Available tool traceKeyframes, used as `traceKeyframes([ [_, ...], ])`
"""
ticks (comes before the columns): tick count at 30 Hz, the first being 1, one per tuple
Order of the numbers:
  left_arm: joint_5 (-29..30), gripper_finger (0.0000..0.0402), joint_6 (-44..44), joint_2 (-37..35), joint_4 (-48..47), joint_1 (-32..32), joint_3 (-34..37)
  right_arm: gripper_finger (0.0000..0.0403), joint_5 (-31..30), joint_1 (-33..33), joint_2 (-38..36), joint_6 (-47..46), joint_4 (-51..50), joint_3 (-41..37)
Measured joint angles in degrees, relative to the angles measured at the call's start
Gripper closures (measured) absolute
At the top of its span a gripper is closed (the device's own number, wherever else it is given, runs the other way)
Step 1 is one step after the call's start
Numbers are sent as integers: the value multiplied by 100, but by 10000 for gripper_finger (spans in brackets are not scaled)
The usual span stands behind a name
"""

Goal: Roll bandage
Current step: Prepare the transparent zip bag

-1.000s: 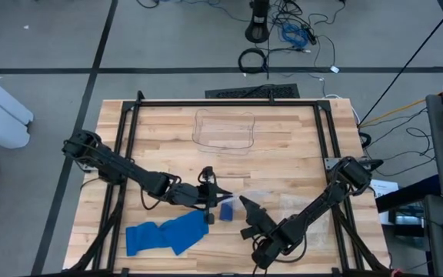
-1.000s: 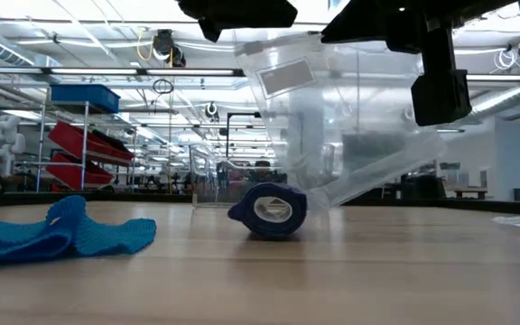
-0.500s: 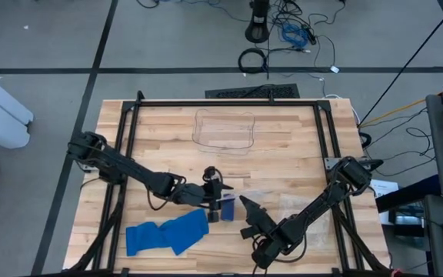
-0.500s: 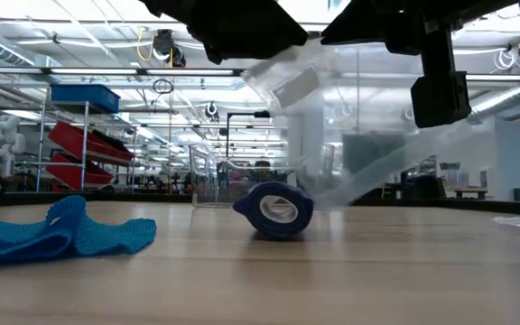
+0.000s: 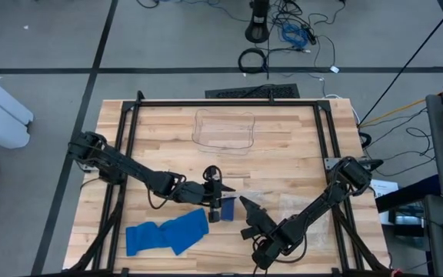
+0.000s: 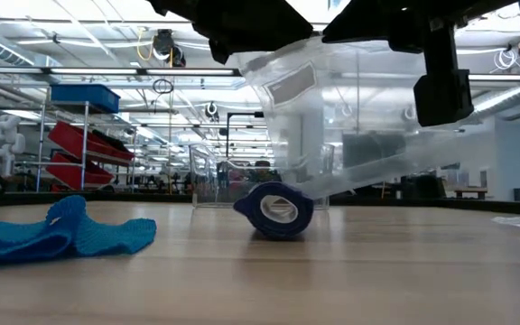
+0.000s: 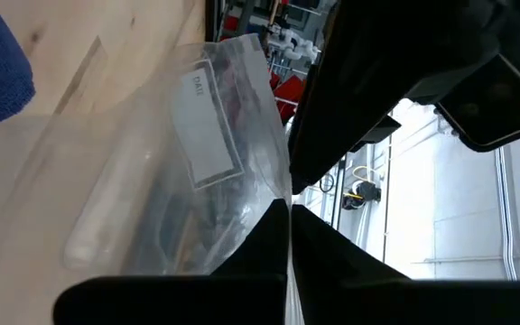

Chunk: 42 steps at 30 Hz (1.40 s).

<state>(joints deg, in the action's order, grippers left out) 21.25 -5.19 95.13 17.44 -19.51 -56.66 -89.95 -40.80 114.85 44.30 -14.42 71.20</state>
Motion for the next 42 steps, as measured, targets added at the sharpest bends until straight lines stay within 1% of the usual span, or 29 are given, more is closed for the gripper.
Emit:
traceKeyframes([
  [12,-4,288,7,0,-42,85,0,403,4,-32,-2,136,-2,0],
  [16,-4,291,19,0,-189,93,0,403,4,-32,-4,140,-2,0],
  [19,-123,315,244,0,-370,127,0,403,4,-32,-4,140,0,0],
  [24,-368,388,296,0,-569,200,0,403,4,-30,-4,141,-1,0],
  [27,-334,394,295,0,-583,221,0,403,4,-30,-4,142,-2,0],
  [29,-81,397,306,0,-570,213,0,403,4,-30,-4,140,-2,0],
  [32,579,399,464,-14,-525,110,0,403,83,-30,-4,37,-4,0],
  [34,1030,399,603,-20,-415,0,0,403,337,-30,-7,-189,2,0],
  [36,1473,400,807,-22,-259,-136,0,403,658,-19,-7,-538,1,0],
  [39,1988,400,1275,-22,85,-378,0,403,1034,77,-7,-1311,4,0],
  [42,2432,401,1704,-24,231,-601,-32,403,1056,217,-9,-2177,-9,0],
])
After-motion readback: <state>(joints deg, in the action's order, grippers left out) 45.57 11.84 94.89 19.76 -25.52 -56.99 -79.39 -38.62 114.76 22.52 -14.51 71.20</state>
